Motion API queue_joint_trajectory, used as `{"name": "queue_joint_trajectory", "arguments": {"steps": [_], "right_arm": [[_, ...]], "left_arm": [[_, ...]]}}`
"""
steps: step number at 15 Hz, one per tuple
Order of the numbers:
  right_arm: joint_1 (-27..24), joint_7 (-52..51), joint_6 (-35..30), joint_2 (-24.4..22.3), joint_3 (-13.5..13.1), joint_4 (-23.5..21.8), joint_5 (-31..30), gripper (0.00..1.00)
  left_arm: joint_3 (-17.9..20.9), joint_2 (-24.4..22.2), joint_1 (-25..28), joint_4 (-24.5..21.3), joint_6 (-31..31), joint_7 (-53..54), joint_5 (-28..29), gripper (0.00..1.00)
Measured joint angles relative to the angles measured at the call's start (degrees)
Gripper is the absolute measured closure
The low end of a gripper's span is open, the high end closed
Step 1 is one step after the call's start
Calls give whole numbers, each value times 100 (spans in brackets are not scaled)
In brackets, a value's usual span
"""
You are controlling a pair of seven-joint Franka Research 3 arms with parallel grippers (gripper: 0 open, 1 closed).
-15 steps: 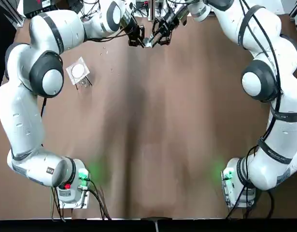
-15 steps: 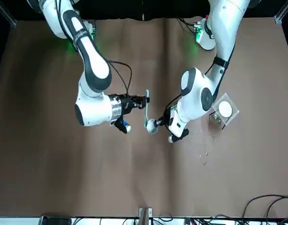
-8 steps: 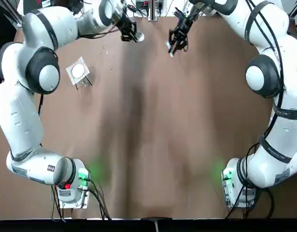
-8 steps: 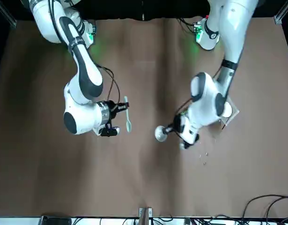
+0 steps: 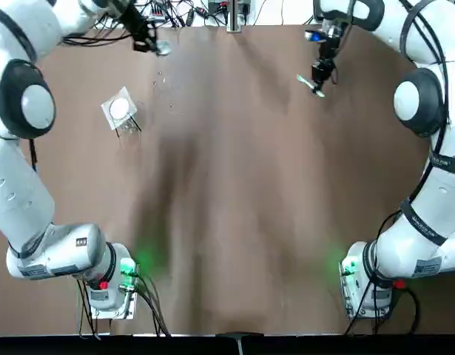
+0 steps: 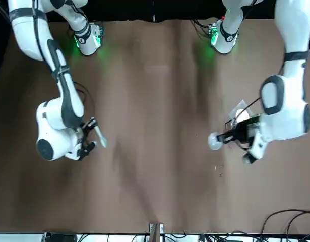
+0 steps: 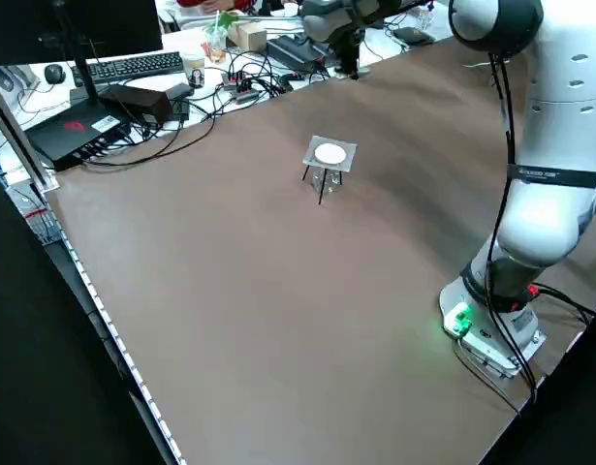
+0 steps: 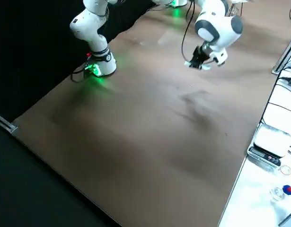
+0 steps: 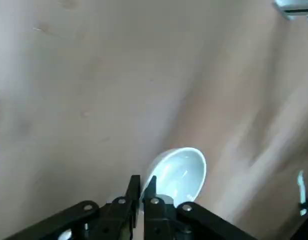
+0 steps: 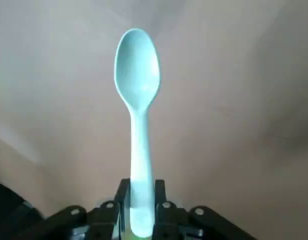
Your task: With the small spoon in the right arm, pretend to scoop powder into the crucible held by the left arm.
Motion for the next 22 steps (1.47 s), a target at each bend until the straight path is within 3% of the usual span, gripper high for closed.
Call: {"name": "queue_joint_trajectory", "arguments": {"steps": [3, 12, 15, 22], "right_arm": [[-451, -1359, 88, 123, -3, -73, -773, 77], [-1523, -4719, 1485, 433, -7, -580, -1760, 77], [-1571, -5097, 1874, 654, -4, -640, -2263, 77], [-1577, -5291, 2185, 696, 4, -786, -2330, 77]], "left_arm": [[-1, -213, 725, -331, -298, 909, 37, 93], [-4, -474, 1996, -1546, -352, 3268, 42, 93], [-5, -581, 2174, -1860, -352, 3705, 42, 93], [-25, -591, 2178, -2049, -351, 3888, 42, 93]]}}
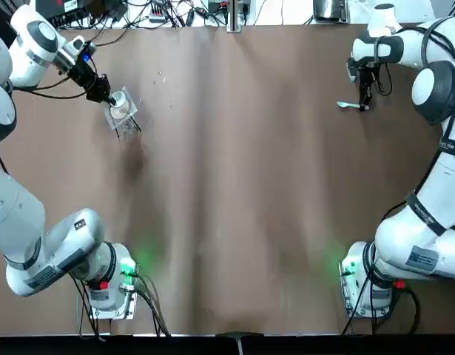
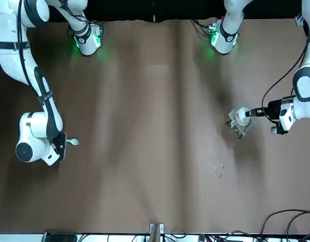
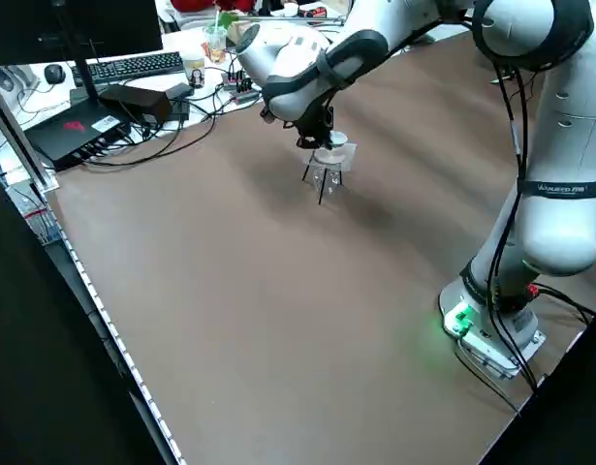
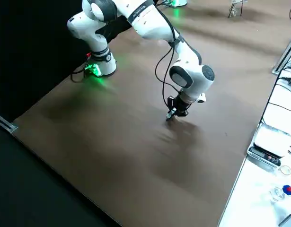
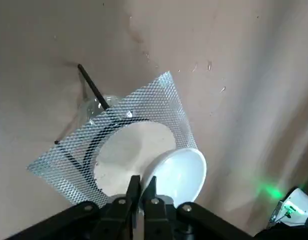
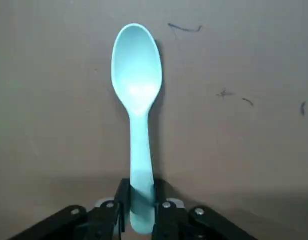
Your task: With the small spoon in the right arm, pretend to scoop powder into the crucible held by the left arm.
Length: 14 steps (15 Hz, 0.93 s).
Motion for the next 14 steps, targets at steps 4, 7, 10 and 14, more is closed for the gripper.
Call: {"name": "queue_joint_trajectory", "arguments": {"steps": [4, 7, 10, 14], "right_arm": [[0, -3, 4, 0, 2, -5, 0, 72], [-2, -17, -19, 0, 3, -34, 0, 53], [-15, -16, -29, -3, 4, -30, 72, 44], [-10, 239, -307, -60, 67, 73, 503, 41]], "left_arm": [[0, 57, 0, -22, 15, 79, 0, 93], [2, 117, 4, -22, 26, 170, 0, 93], [4, 136, 4, -22, 35, 207, 0, 93], [4, 136, 4, -21, 41, 211, 0, 90]]}}
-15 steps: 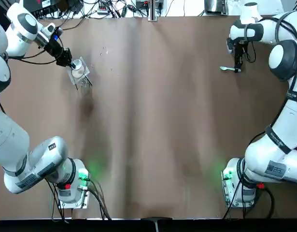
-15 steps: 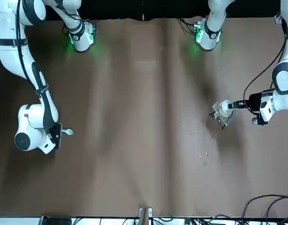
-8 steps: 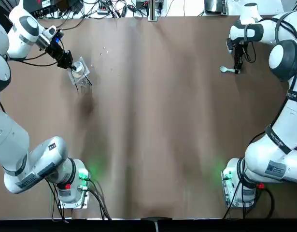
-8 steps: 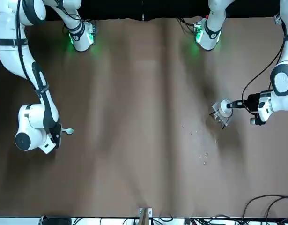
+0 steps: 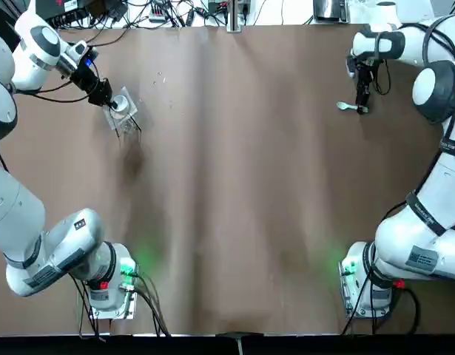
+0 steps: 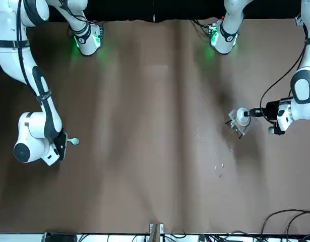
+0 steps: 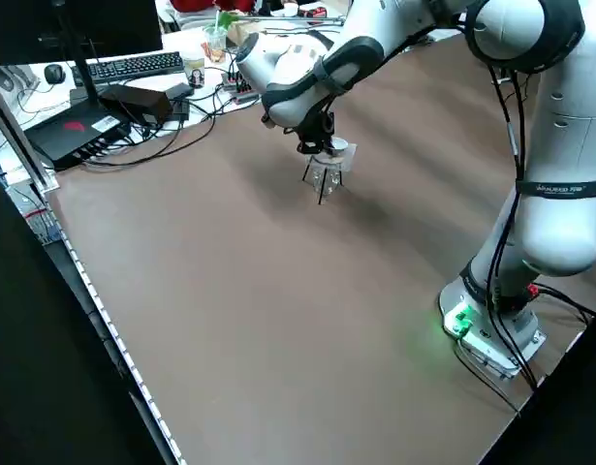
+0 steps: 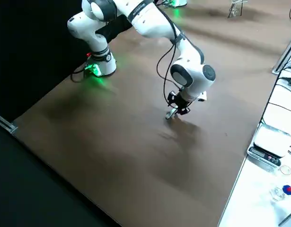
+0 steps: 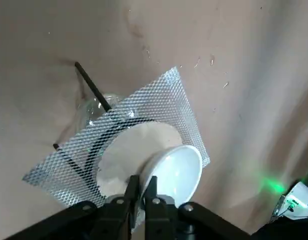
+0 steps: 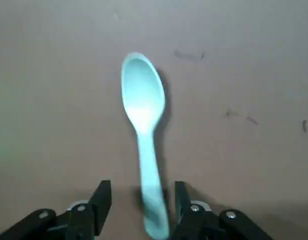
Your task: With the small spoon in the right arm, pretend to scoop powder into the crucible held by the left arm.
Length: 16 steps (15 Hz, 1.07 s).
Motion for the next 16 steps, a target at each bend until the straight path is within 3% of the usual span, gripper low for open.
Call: {"name": "queue_joint_trajectory", "arguments": {"steps": [5, 8, 9, 12, 15, 16], "right_arm": [[201, 1420, -1660, -320, 165, 699, 191, 41], [388, 2309, -2513, -660, 174, 1068, 192, 41], [515, 2835, -2649, -918, 178, 1143, 192, 42], [727, 3652, -2743, -1366, 182, 1170, 250, 42], [797, 4602, -2983, -1781, 183, 1172, 769, 42], [798, 4899, -3048, -1914, 182, 1173, 895, 41]], "left_arm": [[0, 0, 0, 7, 7, 3, 0, 85], [0, 0, 0, 40, 14, 4, 0, 77], [0, 0, 0, 85, 15, 4, 0, 59], [0, 0, 0, 218, 21, 4, 0, 31], [-1, -4, -4, 428, 21, -1, 0, 4], [-2, -5, -9, 518, 21, -5, 0, 0]]}}
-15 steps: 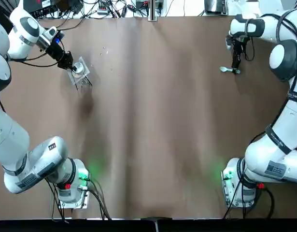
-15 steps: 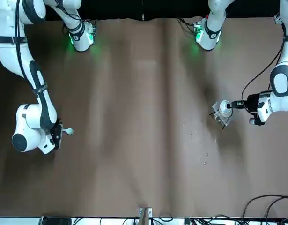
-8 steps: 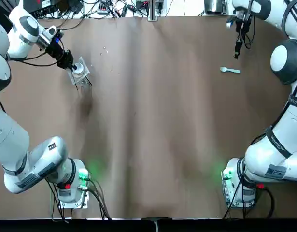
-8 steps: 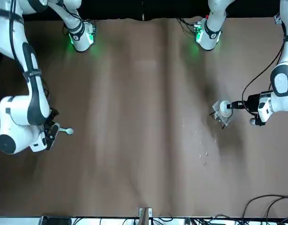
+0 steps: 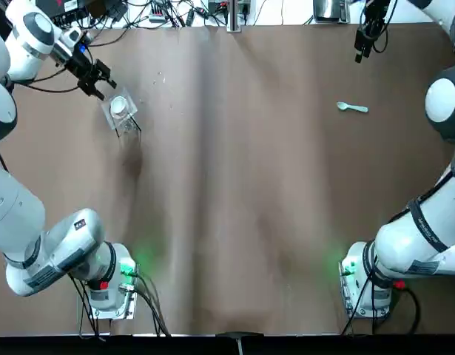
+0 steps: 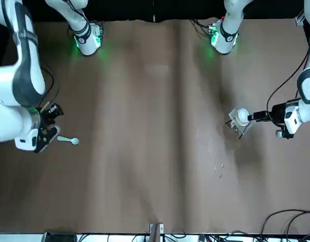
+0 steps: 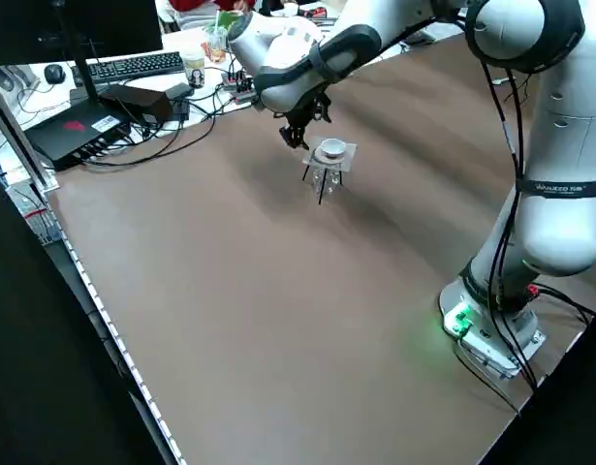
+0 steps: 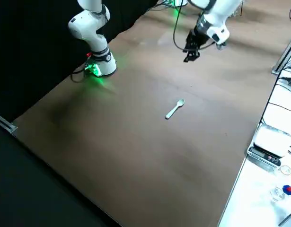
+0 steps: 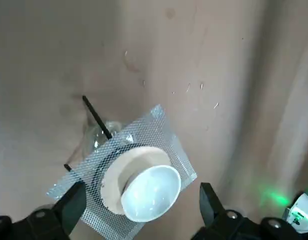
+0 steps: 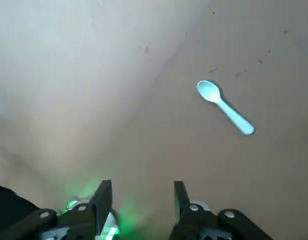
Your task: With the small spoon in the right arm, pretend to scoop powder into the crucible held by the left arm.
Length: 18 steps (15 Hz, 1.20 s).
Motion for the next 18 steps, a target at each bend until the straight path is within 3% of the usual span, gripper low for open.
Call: {"name": "queue_joint_trajectory", "arguments": {"steps": [2, 7, 11, 14, 17, 18], "right_arm": [[41, 674, -136, -266, 2, 1, 97, 41], [213, 1907, -217, -991, 0, -153, 238, 41], [51, 2296, 194, -1628, -90, -647, 444, 40], [-4, 2622, 706, -2167, -108, -1172, 471, 38], [-78, 2682, 812, -2426, -116, -1337, 471, 16], [-141, 2690, 859, -2461, -132, -1316, 470, 0]], "left_arm": [[-5, -10, -31, 200, 0, -119, 84, 0], [-57, -60, -727, 1059, -235, -1869, 1484, 0], [-62, -124, -1668, 1854, -877, -3372, 2124, 0], [-36, -189, -2078, 2296, -1299, -4114, 2440, 0], [93, -644, -2256, 2578, -1462, -4441, 2453, 0], [269, -1087, -2427, 2589, -1695, -4441, 2460, 0]]}}
